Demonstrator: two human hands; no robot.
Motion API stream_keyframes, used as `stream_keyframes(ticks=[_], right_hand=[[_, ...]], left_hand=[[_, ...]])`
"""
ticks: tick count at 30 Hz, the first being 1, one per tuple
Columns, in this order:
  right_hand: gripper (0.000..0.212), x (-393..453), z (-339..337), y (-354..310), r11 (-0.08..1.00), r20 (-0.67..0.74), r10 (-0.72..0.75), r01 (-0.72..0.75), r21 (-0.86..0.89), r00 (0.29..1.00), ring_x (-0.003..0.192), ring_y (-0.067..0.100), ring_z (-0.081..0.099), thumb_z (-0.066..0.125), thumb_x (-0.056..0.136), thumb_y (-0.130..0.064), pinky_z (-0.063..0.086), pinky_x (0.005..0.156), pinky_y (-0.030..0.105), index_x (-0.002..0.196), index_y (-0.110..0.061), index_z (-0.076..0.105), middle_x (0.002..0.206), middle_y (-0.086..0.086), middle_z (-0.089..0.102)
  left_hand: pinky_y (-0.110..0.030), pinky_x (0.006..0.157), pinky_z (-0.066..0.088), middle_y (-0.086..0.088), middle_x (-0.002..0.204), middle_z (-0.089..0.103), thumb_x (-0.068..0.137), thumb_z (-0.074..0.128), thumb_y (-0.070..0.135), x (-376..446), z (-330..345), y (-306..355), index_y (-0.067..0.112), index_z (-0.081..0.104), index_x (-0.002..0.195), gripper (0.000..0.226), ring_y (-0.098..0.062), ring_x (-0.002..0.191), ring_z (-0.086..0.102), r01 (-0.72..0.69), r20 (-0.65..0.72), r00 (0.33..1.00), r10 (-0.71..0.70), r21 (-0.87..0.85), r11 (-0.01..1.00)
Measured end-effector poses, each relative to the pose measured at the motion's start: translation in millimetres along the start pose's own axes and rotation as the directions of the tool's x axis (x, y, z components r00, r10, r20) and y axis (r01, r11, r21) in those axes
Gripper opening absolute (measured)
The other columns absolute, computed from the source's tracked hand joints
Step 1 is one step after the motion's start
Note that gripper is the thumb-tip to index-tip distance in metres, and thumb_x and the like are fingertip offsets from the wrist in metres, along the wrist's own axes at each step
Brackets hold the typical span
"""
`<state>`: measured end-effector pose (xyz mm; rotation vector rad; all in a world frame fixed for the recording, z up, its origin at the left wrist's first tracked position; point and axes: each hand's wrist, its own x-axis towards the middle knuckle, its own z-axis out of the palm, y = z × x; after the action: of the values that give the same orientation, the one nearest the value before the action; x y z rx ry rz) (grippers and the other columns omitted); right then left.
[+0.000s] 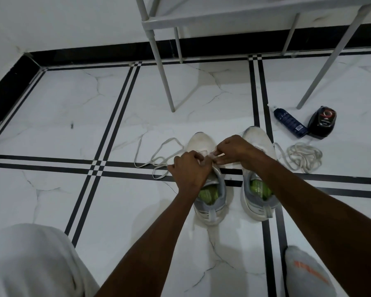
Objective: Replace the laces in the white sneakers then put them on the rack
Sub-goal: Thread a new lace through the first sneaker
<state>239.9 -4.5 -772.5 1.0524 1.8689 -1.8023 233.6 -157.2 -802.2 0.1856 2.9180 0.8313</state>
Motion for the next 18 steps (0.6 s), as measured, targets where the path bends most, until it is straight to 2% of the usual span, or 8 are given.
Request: stream_keyframes(ticks=[5, 8, 10, 11, 13, 14, 15, 18], right_hand=[[0.013, -7, -9, -5, 0.989, 0.06, -0.016, 0.025, -0.143, 0.998, 0.097, 0.029, 0.07, 0.053, 0.095, 0.003, 0.054, 0.099, 0.038, 0.099, 0.007, 0.065, 0.106, 0.014, 0.071], [0.012, -9, -9, -5, 0.998, -0.02, -0.058, 0.058, -0.012, 0.998, 0.085, 0.031, 0.073, 0.052, 0.095, 0.001, 0.062, 0.079, 0.034, 0.093, 0.002, 0.064, 0.105, 0.022, 0.071], [0.012, -7, -27, -9, 0.99, -0.175, -0.144, 0.144, -0.015, 0.974, 0.073, 0.019, 0.067, 0.061, 0.093, -0.004, 0.057, 0.06, 0.017, 0.082, -0.008, 0.058, 0.102, 0.019, 0.069], [0.016, -3, -45, -13, 0.98, -0.34, -0.197, 0.196, -0.039, 0.92, 0.07, 0.015, 0.061, 0.066, 0.09, -0.006, 0.05, 0.052, 0.01, 0.08, -0.012, 0.055, 0.1, 0.016, 0.067], [0.016, -4, -86, -25, 0.937, -0.723, -0.246, 0.348, -0.008, 0.646, 0.075, 0.015, 0.063, 0.071, 0.086, -0.011, 0.048, 0.056, 0.01, 0.09, -0.01, 0.055, 0.105, 0.017, 0.067], [0.017, -3, -103, -30, 0.886, -0.828, -0.248, 0.464, 0.016, 0.502, 0.081, 0.018, 0.068, 0.068, 0.088, -0.014, 0.054, 0.066, 0.015, 0.097, -0.01, 0.054, 0.107, 0.015, 0.066], [0.013, -2, -113, -32, 0.815, -0.858, -0.277, 0.578, 0.029, 0.433, 0.082, 0.019, 0.072, 0.061, 0.092, -0.016, 0.059, 0.072, 0.024, 0.1, -0.011, 0.052, 0.108, 0.014, 0.065], [0.015, 2, -89, -23, 0.768, -0.626, -0.547, 0.631, -0.11, 0.556, 0.087, 0.018, 0.071, 0.059, 0.097, -0.009, 0.061, 0.072, 0.025, 0.111, -0.006, 0.055, 0.119, 0.013, 0.059]], left_hand=[[-0.046, 0.099, 0.032, 0.01, 0.095, 0.075, 0.078, 0.056, 0.076, -1, 3, 4, 0.035, 0.078, 0.088, 0.048, -0.02, 0.11, 0.058, 0.012, 0.08, 0.997, -0.008, -0.055, 0.998], [-0.045, 0.095, 0.032, 0.008, 0.093, 0.075, 0.081, 0.062, 0.058, 0, 6, 5, 0.033, 0.077, 0.092, 0.031, -0.022, 0.109, 0.06, 0.012, 0.065, 0.998, -0.007, -0.075, 0.997], [-0.045, 0.095, 0.032, 0.008, 0.088, 0.075, 0.079, 0.06, 0.051, 0, 5, 1, 0.032, 0.077, 0.091, 0.028, -0.021, 0.105, 0.061, 0.041, 0.047, 0.998, -0.037, -0.093, 0.995], [-0.045, 0.096, 0.032, 0.009, 0.085, 0.074, 0.079, 0.059, 0.049, -1, 4, 0, 0.032, 0.078, 0.09, 0.028, -0.021, 0.103, 0.062, 0.056, 0.036, 0.998, -0.052, -0.105, 0.993], [-0.046, 0.096, 0.034, 0.01, 0.082, 0.074, 0.079, 0.059, 0.048, -2, 4, -1, 0.032, 0.078, 0.091, 0.028, -0.02, 0.101, 0.062, 0.065, 0.026, 0.998, -0.062, -0.112, 0.992], [-0.046, 0.096, 0.035, 0.01, 0.082, 0.074, 0.079, 0.059, 0.047, -2, 4, -2, 0.032, 0.078, 0.091, 0.028, -0.02, 0.1, 0.062, 0.058, 0.022, 0.998, -0.056, -0.114, 0.992], [-0.046, 0.096, 0.035, 0.009, 0.081, 0.073, 0.079, 0.06, 0.047, -2, 4, -1, 0.031, 0.078, 0.091, 0.027, -0.02, 0.099, 0.063, 0.05, 0.02, 0.999, -0.048, -0.122, 0.991], [-0.046, 0.096, 0.036, 0.009, 0.078, 0.073, 0.08, 0.063, 0.043, -2, 1, 1, 0.031, 0.078, 0.09, 0.022, -0.02, 0.096, 0.064, 0.045, 0.019, 0.999, -0.043, -0.159, 0.986]])
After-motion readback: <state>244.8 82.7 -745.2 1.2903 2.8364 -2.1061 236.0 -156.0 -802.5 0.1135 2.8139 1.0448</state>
